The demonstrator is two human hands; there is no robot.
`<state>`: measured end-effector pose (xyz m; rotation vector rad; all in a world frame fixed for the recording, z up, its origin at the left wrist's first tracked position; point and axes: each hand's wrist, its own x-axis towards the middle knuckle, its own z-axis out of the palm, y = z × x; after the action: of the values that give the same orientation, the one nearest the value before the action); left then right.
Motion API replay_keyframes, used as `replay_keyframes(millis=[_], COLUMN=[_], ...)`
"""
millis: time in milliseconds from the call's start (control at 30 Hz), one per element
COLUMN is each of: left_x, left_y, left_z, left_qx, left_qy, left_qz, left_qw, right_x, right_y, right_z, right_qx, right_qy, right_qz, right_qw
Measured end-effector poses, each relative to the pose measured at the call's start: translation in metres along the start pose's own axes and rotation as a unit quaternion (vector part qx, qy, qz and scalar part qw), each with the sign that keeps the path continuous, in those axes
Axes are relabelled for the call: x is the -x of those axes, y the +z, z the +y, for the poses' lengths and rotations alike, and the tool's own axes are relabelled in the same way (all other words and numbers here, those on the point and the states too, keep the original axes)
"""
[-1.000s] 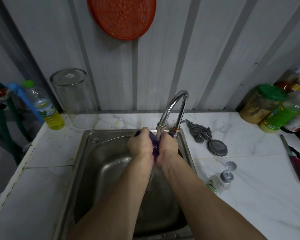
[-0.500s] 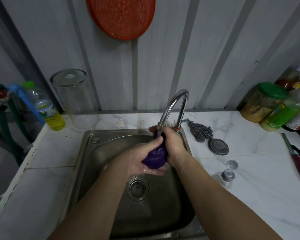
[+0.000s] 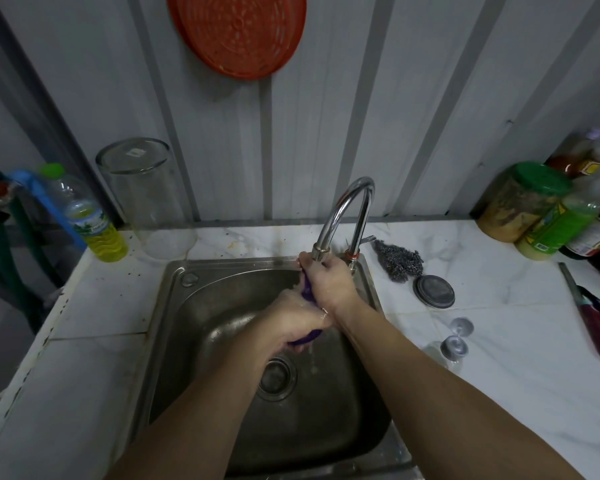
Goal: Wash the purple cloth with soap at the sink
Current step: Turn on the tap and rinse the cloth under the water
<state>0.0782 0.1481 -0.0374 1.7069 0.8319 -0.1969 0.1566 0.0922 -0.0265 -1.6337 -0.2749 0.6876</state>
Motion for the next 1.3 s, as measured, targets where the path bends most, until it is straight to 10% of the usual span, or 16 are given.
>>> replay_keyframes(millis=[300, 500, 767, 1067, 1300], left_x=[-0.002, -0.001, 0.006, 0.001, -0.01], left_y=[0.002, -0.025, -0.026, -0.014, -0.006], left_z=[-0.002, -0.009, -0.011, 0.005, 0.004], left_qx=[-0.23, 0.169, 0.366, 0.057, -0.088], left_qy=[0.084, 0.031, -0.127, -0.013, 0.078], left_qz=[0.123, -0.032, -0.272, -0.089, 0.056], left_qw=[0.962, 0.985, 0.881, 0.994, 0.992], right_x=[-0.019, -0.011, -0.009, -0.013, -0.016], right_y=[0.011, -0.009, -0.015, -0.005, 0.001], right_z=[0.006, 0.016, 0.037, 0.004, 0.004], right_qx=[0.072, -0.302, -0.323, -0.114, -0.145], right_qy=[0.063, 0.142, 0.082, 0.018, 0.027], right_qz=[0.093, -0.05, -0.128, -0.009, 0.076], right_qw=[0.991, 0.941, 0.934, 0.993, 0.986])
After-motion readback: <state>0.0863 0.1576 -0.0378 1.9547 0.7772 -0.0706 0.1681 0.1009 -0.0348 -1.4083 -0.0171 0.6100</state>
